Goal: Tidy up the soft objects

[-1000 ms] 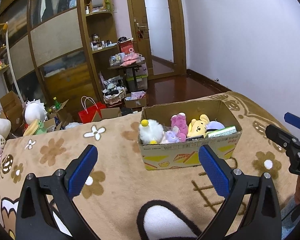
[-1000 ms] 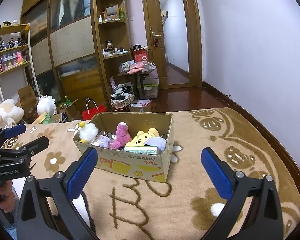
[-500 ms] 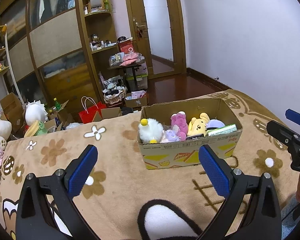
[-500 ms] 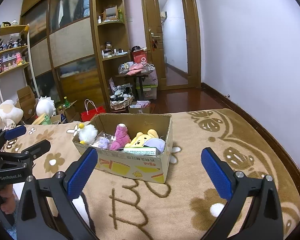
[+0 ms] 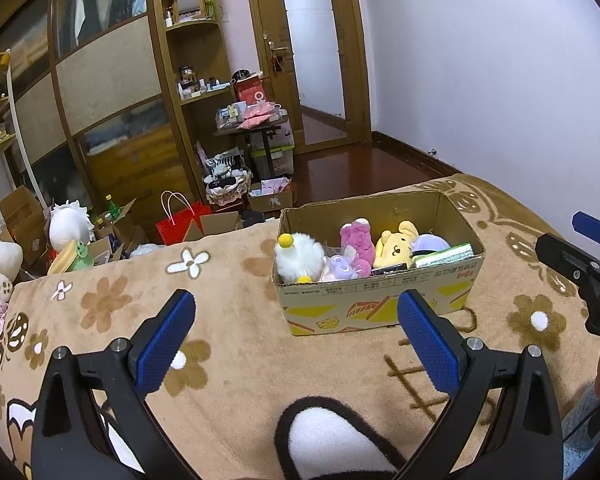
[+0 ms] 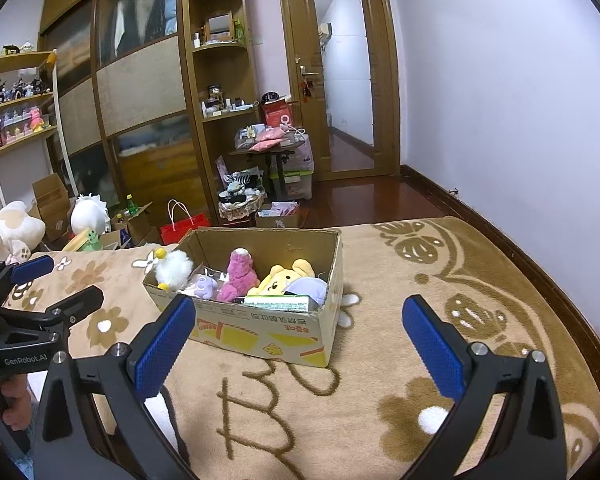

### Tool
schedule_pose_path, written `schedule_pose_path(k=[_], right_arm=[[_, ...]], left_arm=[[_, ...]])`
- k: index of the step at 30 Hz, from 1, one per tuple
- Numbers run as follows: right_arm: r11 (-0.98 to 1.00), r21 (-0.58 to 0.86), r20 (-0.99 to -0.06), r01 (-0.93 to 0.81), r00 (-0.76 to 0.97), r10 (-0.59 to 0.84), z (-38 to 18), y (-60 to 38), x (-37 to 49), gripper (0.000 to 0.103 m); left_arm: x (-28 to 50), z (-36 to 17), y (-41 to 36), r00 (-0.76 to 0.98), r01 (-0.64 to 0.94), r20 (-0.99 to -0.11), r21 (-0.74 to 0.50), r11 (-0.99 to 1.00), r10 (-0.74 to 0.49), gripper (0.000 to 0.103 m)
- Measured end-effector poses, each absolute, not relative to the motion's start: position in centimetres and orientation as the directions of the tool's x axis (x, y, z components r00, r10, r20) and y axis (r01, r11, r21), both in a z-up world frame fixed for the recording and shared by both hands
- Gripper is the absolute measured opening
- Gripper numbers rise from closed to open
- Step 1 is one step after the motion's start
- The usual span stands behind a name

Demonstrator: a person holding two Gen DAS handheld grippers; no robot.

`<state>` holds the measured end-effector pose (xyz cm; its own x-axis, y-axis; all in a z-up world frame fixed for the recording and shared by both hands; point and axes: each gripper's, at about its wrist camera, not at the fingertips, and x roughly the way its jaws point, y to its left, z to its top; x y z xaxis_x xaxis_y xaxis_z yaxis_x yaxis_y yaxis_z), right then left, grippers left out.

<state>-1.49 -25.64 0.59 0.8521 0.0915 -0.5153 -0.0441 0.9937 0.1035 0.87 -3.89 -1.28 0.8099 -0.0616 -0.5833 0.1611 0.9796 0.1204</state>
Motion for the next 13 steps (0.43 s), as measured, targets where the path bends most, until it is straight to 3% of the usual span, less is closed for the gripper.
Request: schedule_pose_path(k=[13], right_arm=[[0.994,0.102,-0.516,-0.043,0.852,0.090,0.61,-25.80,-1.42,0.103]], left_arm=[[0.86,-1.19,-3.70,0.804,0.156,-0.591,0.115,0.981,-0.058,0.100]])
